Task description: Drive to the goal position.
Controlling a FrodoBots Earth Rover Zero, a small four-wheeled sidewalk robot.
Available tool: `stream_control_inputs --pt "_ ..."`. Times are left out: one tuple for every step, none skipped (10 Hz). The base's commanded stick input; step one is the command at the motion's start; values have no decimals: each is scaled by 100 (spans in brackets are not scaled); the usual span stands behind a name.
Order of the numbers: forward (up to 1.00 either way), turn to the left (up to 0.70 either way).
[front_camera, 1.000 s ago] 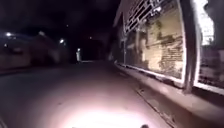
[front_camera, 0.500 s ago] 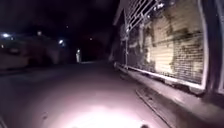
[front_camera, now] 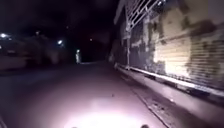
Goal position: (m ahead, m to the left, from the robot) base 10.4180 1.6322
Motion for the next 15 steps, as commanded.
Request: stream_control_inputs --pt "70 32" --pt "70 26" --pt "70 13" --pt "70 0" --pt "70 0" --pt "70 0" --pt "70 0" --pt "70 0" --pt "70 0" --pt "70 0" --pt "70 0" --pt "70 0" --pt "70 0" --pt "70 0" --pt "70 0"
